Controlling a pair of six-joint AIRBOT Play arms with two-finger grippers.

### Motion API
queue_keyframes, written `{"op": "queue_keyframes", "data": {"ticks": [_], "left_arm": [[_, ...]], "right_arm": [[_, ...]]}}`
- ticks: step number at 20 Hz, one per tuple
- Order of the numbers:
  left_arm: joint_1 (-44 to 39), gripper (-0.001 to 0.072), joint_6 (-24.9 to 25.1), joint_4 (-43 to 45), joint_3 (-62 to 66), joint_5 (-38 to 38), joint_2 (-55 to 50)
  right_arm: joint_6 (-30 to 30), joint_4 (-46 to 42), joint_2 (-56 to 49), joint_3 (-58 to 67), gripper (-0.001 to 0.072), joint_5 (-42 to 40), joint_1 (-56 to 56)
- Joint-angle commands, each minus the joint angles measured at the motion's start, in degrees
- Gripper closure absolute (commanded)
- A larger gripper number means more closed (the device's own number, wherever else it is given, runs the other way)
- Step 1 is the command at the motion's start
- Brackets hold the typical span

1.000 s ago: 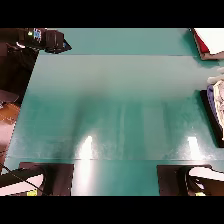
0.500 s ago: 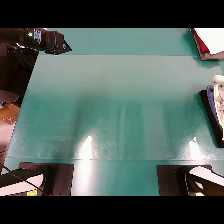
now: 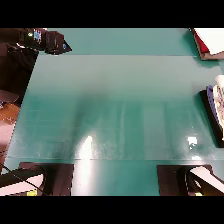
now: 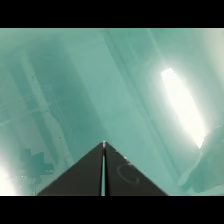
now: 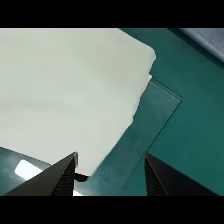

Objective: Fold the shirts.

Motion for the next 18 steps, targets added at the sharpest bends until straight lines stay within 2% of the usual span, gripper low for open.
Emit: {"op": "queue_keyframes", "data": {"ticks": [1,3,4,6,7,13,18], "left_arm": [[0.0,0.0679,0.0,0.0,0.0,0.4,0.0],[0.0,0.0679,0.0,0.0,0.0,0.0,0.0],[0.0,0.0679,-0.1,0.0,0.0,0.2,0.0],[0.0,0.0678,0.0,0.0,0.0,0.4,0.0],[0.0,0.0679,0.0,0.0,0.0,0.4,0.0],[0.0,0.0679,0.0,0.0,0.0,0.4,0.0],[0.0,0.0679,0.0,0.0,0.0,0.4,0.0]], "right_arm": [[1.1,9.2,2.7,-1.9,0.0221,-2.4,2.0],[1.1,17.8,4.1,-1.9,0.0249,-3.9,7.4],[1.1,19.8,4.8,-1.9,0.0343,-4.7,11.0],[1.1,20.3,5.9,-1.9,0.0643,-5.9,18.4],[1.1,20.3,6.3,-1.9,0.0695,-6.5,21.9],[1.0,19.9,6.3,-1.8,0.0696,-7.3,37.6],[1.0,19.9,6.3,-1.9,0.0696,-7.6,40.3]]}}
